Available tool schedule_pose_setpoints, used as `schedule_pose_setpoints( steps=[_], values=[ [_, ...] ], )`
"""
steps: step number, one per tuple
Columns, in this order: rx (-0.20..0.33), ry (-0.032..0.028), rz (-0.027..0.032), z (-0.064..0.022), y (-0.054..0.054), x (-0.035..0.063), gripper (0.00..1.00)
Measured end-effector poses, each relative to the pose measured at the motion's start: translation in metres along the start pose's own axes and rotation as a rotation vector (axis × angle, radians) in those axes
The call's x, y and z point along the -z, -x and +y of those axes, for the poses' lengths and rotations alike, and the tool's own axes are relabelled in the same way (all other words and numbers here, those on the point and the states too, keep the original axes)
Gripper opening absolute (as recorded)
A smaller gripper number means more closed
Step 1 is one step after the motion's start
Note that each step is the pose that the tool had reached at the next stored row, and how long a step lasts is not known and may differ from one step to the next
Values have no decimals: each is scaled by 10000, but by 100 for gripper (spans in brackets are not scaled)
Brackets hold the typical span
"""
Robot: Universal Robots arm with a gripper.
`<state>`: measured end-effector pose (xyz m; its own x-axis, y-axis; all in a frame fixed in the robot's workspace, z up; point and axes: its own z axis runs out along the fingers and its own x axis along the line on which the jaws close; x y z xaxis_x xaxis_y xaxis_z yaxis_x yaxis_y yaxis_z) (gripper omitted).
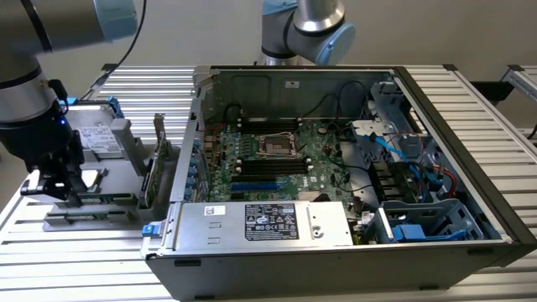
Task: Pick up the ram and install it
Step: 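Pick up the ram and move it above insertion slot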
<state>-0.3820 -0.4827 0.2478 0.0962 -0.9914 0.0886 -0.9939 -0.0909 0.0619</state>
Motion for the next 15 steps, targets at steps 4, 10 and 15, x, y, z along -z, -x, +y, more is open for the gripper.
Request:
schedule_pose_setpoints(
  steps=[4, 10, 15],
  values=[
    [0, -1, -1, 0, -10, -75, 36],
    [0, -1, -3, -1, -18, -184, 36],
    [0, -3, -12, -4, -18, -277, 36]
  ],
)
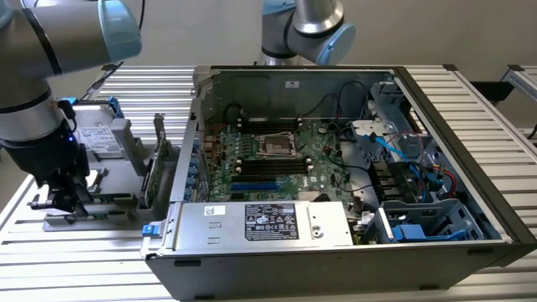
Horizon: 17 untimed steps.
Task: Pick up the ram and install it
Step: 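Pick up the ram and move it above insertion slot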
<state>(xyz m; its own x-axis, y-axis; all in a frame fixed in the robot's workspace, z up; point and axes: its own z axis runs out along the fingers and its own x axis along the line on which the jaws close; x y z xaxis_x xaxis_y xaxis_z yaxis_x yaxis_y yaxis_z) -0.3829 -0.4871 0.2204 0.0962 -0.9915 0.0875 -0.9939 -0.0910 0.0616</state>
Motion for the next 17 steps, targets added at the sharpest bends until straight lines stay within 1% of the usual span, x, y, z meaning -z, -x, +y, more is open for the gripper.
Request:
schedule_pose_setpoints(
  steps=[13, 14, 17],
  values=[
    [1, -1, -20, -10, 4, -236, 36],
    [1, -3, -21, -11, 5, -250, 36],
    [2, 1, -19, -11, 4, -251, 36]
  ],
)
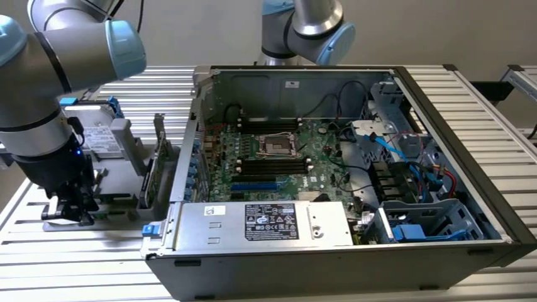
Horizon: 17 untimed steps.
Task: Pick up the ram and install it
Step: 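Pick up the ram and move it above insertion slot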
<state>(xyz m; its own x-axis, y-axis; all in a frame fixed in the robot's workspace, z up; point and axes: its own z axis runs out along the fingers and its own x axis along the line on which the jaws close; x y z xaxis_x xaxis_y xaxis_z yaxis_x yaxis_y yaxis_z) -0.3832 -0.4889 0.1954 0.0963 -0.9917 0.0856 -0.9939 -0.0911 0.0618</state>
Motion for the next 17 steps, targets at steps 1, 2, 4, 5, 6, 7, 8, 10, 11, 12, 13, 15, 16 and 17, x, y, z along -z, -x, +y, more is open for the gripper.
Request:
schedule_pose_setpoints(
  steps=[1, 2, 4, 5, 6, 7, 8, 10, 11, 12, 13, 15, 16, 17],
  values=[
    [0, -3, -2, -1, 1, -6, 36],
    [0, -5, -3, -2, 2, -16, 36],
    [2, -3, -2, -9, 5, -37, 36],
    [2, -3, -2, -13, 6, -46, 36],
    [3, -3, -2, -14, 7, -49, 36],
    [3, -2, -1, -14, 6, -48, 36],
    [3, -2, -1, -14, 6, -48, 36],
    [3, -2, -1, -14, 6, -49, 36],
    [3, -2, -1, -14, 6, -49, 36],
    [3, -2, -2, -14, 6, -49, 36],
    [2, -3, -2, -14, 6, -49, 36],
    [3, -3, -2, -14, 6, -49, 36],
    [3, -3, -2, -14, 6, -49, 36],
    [3, -3, -2, -14, 6, -49, 36]
  ],
)
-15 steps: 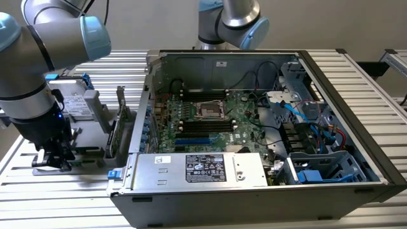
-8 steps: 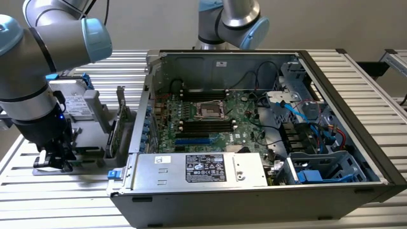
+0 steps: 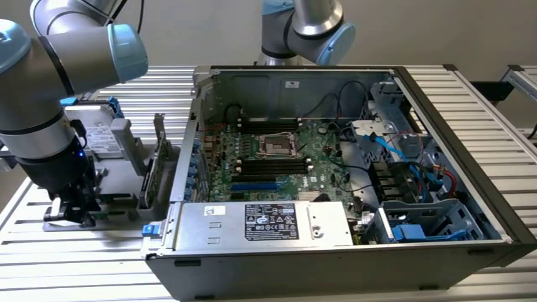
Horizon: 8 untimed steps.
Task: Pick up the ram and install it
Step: 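Pick up the ram and move it above insertion slot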
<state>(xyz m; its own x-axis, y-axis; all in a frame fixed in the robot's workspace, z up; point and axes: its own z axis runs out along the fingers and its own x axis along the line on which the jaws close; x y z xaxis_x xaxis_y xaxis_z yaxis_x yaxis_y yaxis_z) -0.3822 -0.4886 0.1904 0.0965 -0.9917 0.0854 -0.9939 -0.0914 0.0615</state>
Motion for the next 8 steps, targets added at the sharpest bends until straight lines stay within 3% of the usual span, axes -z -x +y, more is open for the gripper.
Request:
schedule_pose_setpoints(
  steps=[4, 8],
  values=[
    [0, 0, 0, 0, 0, 0, 51],
    [0, 0, 0, 0, 0, 0, 51]
  ],
)
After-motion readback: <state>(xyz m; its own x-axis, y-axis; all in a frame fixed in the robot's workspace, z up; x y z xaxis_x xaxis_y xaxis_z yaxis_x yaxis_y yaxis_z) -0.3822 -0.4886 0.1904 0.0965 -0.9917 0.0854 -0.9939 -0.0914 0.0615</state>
